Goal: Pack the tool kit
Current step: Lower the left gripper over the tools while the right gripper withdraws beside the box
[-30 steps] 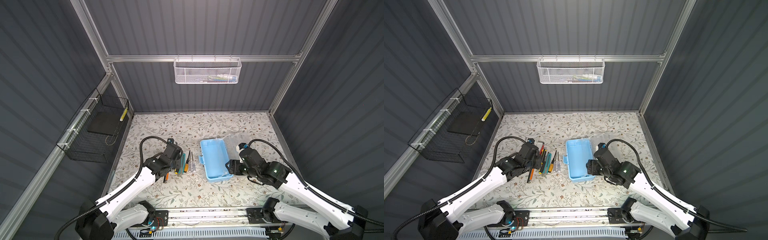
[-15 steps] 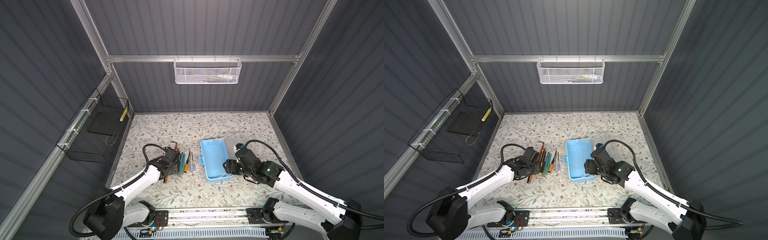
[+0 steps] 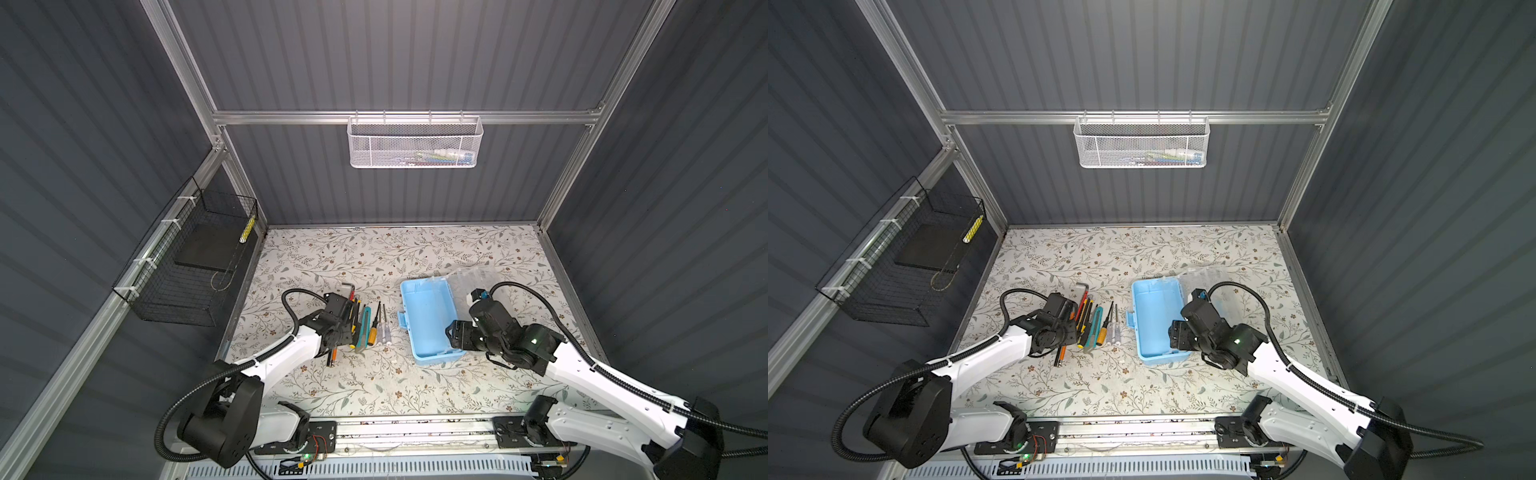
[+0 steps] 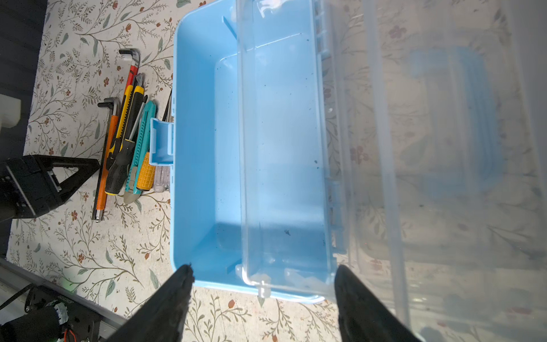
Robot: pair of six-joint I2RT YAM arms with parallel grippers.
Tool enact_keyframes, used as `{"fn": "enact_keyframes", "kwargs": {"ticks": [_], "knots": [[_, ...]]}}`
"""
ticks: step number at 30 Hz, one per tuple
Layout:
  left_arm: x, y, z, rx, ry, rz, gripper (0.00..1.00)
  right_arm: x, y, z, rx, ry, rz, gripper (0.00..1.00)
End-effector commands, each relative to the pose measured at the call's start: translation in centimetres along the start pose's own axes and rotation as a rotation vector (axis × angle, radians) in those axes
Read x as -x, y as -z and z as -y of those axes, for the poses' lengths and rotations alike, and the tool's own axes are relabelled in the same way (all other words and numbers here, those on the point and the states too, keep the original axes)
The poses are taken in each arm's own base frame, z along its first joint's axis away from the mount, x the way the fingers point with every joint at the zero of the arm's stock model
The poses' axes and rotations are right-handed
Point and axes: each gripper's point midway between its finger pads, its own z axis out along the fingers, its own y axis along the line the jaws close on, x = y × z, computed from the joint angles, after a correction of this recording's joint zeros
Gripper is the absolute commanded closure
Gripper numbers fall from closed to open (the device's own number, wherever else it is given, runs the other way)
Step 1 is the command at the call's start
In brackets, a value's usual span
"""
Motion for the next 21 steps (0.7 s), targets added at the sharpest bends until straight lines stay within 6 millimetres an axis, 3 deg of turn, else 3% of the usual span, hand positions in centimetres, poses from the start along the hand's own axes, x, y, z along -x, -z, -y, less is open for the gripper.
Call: {"fn": "enact_keyframes", "kwargs": {"ticks": [1, 15, 21], "knots": [[0.1, -0.8, 0.2, -0.001, -0.014, -0.020, 0.74, -0.1, -0.4, 0.7, -0.024, -0.009, 0.007, 0.25], [0.0, -1.8, 0.1, 0.009, -0.007, -0.070, 0.76, -0.5, -1.2, 1.9, -0.012, -0.043, 0.002, 0.24], [0.2, -2.4, 0.3, 0.019, -0.021, -0.086, 0.82, -0.2, -1.0, 2.1, -0.014, -0.040, 0.012, 0.24]]}}
